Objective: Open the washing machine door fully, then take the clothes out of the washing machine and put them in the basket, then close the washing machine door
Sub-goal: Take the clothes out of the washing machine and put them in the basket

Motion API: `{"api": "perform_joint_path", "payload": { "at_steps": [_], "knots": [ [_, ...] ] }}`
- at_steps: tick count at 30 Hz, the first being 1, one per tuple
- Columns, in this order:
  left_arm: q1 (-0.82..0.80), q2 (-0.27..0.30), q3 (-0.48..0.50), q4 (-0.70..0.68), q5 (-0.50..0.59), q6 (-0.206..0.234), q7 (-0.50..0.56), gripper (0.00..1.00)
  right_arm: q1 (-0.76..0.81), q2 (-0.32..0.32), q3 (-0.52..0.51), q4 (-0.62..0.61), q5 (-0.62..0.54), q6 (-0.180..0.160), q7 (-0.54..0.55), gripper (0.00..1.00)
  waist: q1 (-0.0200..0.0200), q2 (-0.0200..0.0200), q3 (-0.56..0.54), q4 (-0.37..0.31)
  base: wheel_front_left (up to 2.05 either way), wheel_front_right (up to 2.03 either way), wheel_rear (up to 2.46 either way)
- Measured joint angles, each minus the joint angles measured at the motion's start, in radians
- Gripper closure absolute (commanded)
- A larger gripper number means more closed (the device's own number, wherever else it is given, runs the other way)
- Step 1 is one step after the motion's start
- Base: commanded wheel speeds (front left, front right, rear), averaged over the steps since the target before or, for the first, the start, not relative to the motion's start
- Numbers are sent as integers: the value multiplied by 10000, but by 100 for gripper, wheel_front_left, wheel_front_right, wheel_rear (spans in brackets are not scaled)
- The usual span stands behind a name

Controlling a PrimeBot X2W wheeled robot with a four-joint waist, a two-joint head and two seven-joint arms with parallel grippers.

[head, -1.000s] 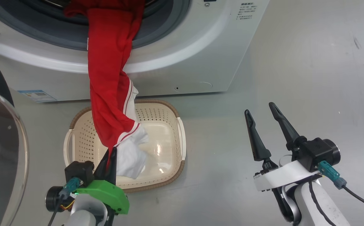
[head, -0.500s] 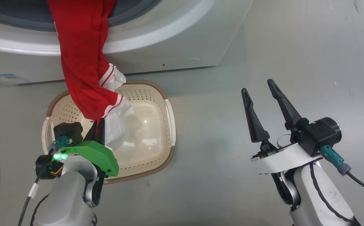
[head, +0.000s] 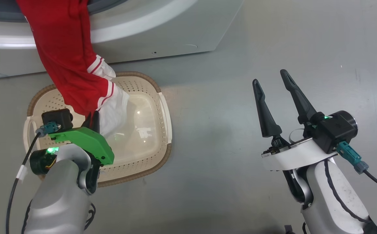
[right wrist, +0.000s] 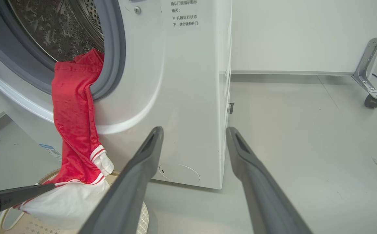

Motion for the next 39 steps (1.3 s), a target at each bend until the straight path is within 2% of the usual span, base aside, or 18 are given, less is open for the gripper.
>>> {"api": "perform_joint_path", "payload": {
  "at_steps": [1,2,3,12,19,25,30,39],
  "knots": [
    [-75,-2,17,119,-46,0,-2,81,-16,0,2,2,2,0,0,0,0,0,9,-7,0,0,0],
    [-148,-2,31,244,-61,0,-6,54,-37,0,4,2,2,0,0,0,0,0,17,-14,0,0,0],
    [-212,-6,59,345,-90,0,-15,0,-58,0,4,2,4,0,0,0,0,-1,25,-19,0,0,0],
    [-518,-27,-15,1034,44,4,-880,0,-163,-2,-13,157,65,-4,0,0,0,0,-62,-4,0,0,0],
    [-533,-38,-242,1045,426,-96,-1618,0,-163,-2,-98,244,73,-8,0,0,0,0,-230,116,0,0,0],
    [-514,-44,-222,725,523,-150,-1822,0,-140,-2,-217,401,61,-17,0,0,0,0,-469,296,0,0,0],
    [-405,-48,-238,115,836,-174,-1873,0,-101,-2,-276,558,36,-17,0,0,0,0,-732,445,0,0,0],
    [238,-50,412,-2495,1615,25,-1864,0,179,-2,-303,715,27,-6,0,0,0,0,-1243,650,0,0,0]
  ]
}}
